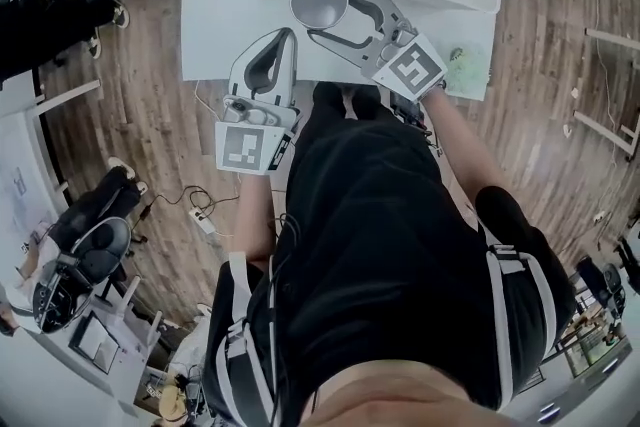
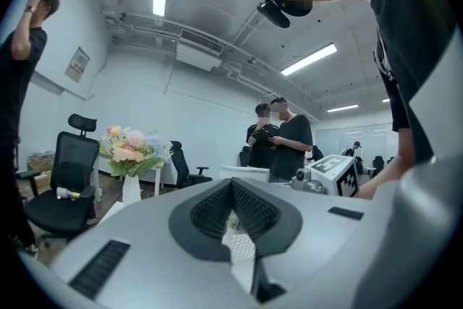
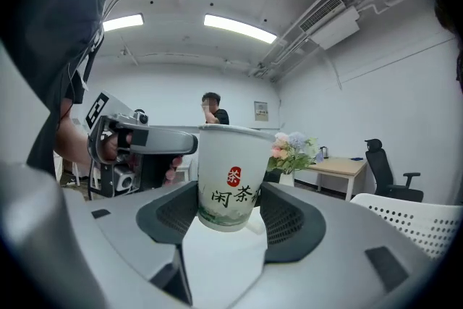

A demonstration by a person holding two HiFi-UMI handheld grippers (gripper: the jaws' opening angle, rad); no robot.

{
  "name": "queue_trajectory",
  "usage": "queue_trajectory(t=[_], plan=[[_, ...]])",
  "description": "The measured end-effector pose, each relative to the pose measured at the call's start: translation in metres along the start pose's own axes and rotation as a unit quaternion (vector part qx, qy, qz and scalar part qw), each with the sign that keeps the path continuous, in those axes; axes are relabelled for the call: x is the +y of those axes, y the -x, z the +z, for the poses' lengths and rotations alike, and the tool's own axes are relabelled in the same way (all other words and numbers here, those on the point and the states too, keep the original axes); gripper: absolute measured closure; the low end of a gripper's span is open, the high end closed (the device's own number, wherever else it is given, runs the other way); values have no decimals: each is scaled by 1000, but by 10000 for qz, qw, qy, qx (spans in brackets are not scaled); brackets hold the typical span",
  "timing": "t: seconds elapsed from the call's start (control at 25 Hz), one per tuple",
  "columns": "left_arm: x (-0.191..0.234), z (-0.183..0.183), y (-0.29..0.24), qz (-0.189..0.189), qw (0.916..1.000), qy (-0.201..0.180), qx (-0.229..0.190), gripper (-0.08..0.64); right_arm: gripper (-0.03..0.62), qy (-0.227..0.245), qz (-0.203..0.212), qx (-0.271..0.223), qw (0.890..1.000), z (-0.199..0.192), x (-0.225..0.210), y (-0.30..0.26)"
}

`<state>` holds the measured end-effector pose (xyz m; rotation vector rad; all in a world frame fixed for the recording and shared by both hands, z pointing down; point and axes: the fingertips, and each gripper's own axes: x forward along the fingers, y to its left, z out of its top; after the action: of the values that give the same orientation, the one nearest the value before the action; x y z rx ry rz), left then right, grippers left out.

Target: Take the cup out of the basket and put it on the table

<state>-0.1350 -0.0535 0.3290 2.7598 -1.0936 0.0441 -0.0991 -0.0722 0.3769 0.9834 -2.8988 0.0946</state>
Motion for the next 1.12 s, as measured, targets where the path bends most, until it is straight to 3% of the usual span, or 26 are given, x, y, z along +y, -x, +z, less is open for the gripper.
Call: queue_trajectory(t=[0.28,0.48,0.84,1.12], plan=[[26,-23,28,427,9989,94,172,540,310,198,494,376,9979,-55,17,-64],[49,-32,50,822,9958,293,273,540,310,41,825,718,9940,-98,35,-110],[82,-48,73,1208,9910,357,443,540,310,200,784,1083,9908,-164,29,-159],[87,-68,79,1236,9892,417,672,540,310,530,744,1416,9857,-204,27,-175]])
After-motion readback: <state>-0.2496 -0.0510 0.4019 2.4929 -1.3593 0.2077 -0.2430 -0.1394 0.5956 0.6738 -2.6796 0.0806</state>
